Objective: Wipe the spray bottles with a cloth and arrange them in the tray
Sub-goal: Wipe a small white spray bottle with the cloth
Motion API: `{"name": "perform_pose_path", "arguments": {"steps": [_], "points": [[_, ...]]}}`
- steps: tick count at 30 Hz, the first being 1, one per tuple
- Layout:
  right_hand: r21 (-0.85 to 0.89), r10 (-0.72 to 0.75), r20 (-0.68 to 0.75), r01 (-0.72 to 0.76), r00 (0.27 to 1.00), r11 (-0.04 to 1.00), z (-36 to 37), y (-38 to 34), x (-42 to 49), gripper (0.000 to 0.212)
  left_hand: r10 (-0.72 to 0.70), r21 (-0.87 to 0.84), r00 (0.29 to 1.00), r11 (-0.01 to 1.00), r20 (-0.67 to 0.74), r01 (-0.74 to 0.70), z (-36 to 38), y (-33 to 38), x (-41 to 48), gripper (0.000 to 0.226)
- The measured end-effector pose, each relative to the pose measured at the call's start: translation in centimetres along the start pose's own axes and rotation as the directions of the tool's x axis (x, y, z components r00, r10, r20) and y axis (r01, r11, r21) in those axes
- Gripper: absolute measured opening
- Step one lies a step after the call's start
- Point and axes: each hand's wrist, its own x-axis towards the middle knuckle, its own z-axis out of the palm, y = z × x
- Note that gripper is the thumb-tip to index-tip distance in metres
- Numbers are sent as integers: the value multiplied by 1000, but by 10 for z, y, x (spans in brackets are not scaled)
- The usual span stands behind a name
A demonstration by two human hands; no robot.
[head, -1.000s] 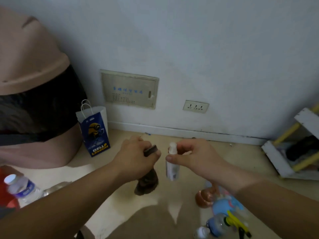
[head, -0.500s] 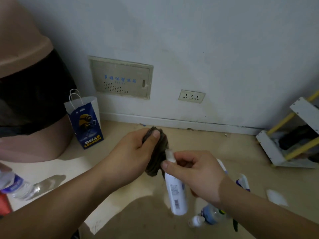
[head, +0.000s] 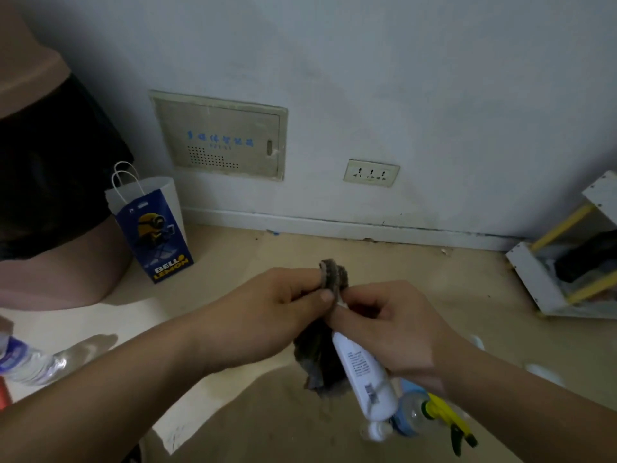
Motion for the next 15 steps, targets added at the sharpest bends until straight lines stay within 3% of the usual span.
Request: {"name": "perform_pose_path", "arguments": {"steps": [2,5,8,10,12,15], "points": [[-112,-58,3,58,998,992,-4,6,2,30,13,47,999,999,-45,-11,9,-5,5,30],[-409,-186,22,178,982,895,-11,11,6,38,62,115,992,992,-109,-50,18,-12,11,27],[-508,-192,70,201,979,838,-13,11,7,37,94,251,978,967,-186,-46,27,-16,15,29],[-584,-179,102,204,979,786,-7,10,4,36,39,224,975,975,-220,12,34,-15,14,31],[-570,-182,87,199,979,797,-3,10,2,37,-13,185,976,981,-217,54,36,-14,14,34],[-348,-134,29,136,991,928,-7,1,2,33,-8,142,972,989,-236,43,25,-8,13,34]]}}
